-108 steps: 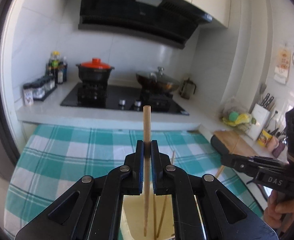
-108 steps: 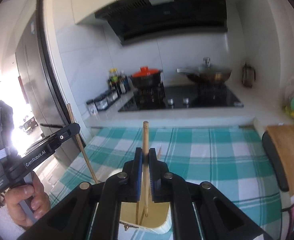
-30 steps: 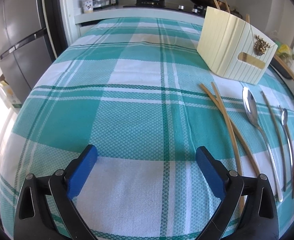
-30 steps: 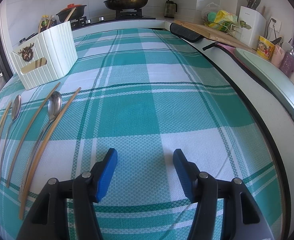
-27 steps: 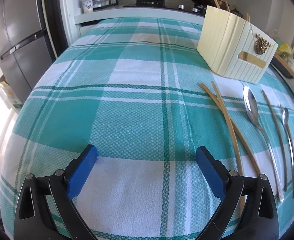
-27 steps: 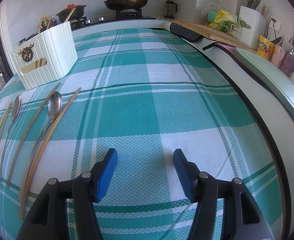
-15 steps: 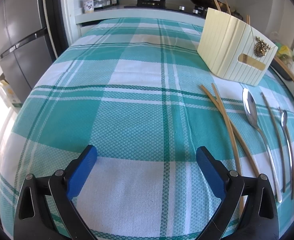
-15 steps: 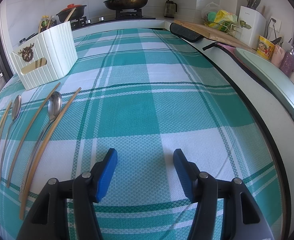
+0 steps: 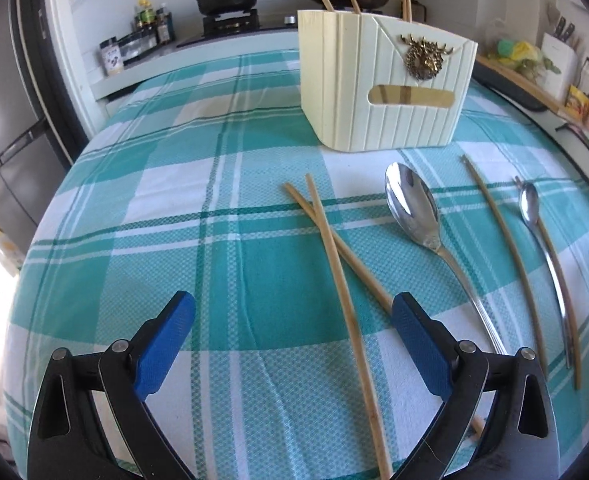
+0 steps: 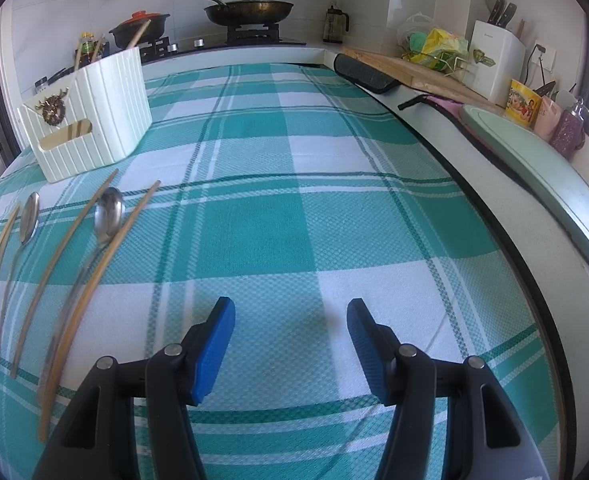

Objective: Organize utensils

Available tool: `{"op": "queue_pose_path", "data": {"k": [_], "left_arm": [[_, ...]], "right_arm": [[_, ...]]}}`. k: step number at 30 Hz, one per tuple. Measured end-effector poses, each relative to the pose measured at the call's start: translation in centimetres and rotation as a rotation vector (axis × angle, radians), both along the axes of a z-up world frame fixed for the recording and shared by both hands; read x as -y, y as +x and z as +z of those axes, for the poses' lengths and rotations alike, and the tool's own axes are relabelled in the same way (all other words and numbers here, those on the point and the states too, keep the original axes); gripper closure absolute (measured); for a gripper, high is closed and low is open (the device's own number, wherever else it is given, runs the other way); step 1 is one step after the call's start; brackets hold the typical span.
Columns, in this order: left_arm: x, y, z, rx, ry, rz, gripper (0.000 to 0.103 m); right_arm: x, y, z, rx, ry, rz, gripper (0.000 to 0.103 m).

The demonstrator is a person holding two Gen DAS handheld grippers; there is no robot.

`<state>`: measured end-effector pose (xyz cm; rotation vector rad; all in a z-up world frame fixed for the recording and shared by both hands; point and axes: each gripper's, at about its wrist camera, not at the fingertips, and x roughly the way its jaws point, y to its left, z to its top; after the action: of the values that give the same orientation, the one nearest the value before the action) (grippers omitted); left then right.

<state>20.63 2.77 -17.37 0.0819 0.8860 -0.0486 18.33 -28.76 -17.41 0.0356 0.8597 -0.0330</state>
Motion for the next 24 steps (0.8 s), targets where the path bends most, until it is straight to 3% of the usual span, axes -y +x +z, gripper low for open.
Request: {"op": "queue_pose_path", "data": {"k": [3, 6, 9, 13, 14, 16, 22, 24], "left_arm": [[0.2, 0.1, -0.5, -0.008, 0.023, 0.006, 0.01], [0.1, 0.0, -0.7, -0.016, 0.018, 0.009, 0.015], [0.0, -0.1, -0.7, -0.014, 0.018, 0.018, 0.017], [0.2, -0.1, -0.8, -0.012, 0.026, 0.022, 0.017], [0.2, -0.1, -0.8, -0.012, 0.027, 0.023, 0.018], [0.3, -0.1, -0.8, -0.012, 0.017, 0.02, 0.025], [0.9, -0.4, -0.6, -0.01, -0.031, -0.022, 0.062], [1.2, -0.5, -0.5, -0.007, -0.023, -0.026, 0.091]], "right_arm": [[-3.3, -0.3, 1.0, 0.001, 0.075, 0.121, 0.044], [-5.7, 0.5, 1.2, -0.013, 0.088, 0.163, 0.048], [-6.7, 1.5, 0.7, -0.052, 0.125, 0.165, 0.061], [-8.0, 2.3, -0.3, -0.094, 0.095, 0.181, 0.075], [-8.3, 2.4, -0.5, -0.103, 0.087, 0.187, 0.082], [-8.7, 2.3, -0.4, -0.105, 0.083, 0.205, 0.085], [-10.5, 1.7, -0.5, -0.109, -0.043, 0.274, 0.091], [-10.0, 1.6, -0.5, -0.106, -0.081, 0.244, 0.094]]}}
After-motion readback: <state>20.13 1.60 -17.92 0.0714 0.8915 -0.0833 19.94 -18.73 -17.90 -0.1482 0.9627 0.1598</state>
